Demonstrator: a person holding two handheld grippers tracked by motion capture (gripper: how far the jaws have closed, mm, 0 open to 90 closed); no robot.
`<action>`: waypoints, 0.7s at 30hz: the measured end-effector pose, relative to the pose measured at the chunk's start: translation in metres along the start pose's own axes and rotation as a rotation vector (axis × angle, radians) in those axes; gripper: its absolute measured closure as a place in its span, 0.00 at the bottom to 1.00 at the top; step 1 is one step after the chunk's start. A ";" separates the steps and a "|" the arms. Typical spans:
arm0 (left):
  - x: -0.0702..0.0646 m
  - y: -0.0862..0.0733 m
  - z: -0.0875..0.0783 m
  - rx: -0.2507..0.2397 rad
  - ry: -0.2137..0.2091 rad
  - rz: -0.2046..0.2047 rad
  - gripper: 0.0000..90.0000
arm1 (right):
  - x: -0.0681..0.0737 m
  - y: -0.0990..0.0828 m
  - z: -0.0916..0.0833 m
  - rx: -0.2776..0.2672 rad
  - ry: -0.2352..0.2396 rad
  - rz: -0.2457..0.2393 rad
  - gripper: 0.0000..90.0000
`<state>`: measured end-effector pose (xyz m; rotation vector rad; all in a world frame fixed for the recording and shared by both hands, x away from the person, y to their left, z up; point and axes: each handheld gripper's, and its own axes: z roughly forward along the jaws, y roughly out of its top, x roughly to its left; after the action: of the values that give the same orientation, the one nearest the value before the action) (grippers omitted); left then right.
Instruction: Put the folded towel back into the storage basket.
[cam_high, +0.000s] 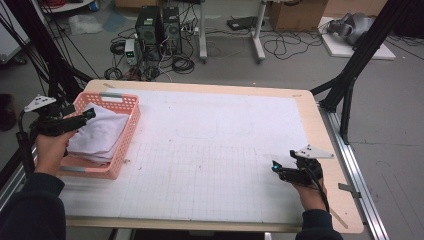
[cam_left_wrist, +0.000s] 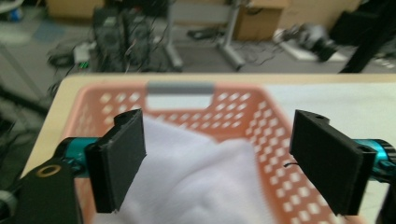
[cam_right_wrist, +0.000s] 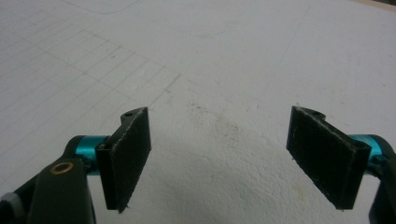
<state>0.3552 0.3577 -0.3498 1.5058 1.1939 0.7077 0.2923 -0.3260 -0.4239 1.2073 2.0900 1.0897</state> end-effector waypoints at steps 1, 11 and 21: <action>-0.005 0.000 -0.002 -0.018 -0.018 0.007 0.21 | 0.000 0.000 0.000 -0.003 0.000 0.002 0.23; -0.070 -0.001 0.002 -0.070 -0.186 0.112 0.21 | 0.001 0.001 -0.002 -0.027 0.013 0.013 0.23; -0.150 -0.012 0.024 -0.057 -0.363 0.206 0.21 | 0.002 0.001 -0.003 -0.052 0.019 0.021 0.23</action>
<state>0.3234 0.2090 -0.3458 1.6408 0.7476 0.5661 0.2899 -0.3251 -0.4212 1.2012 2.0543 1.1623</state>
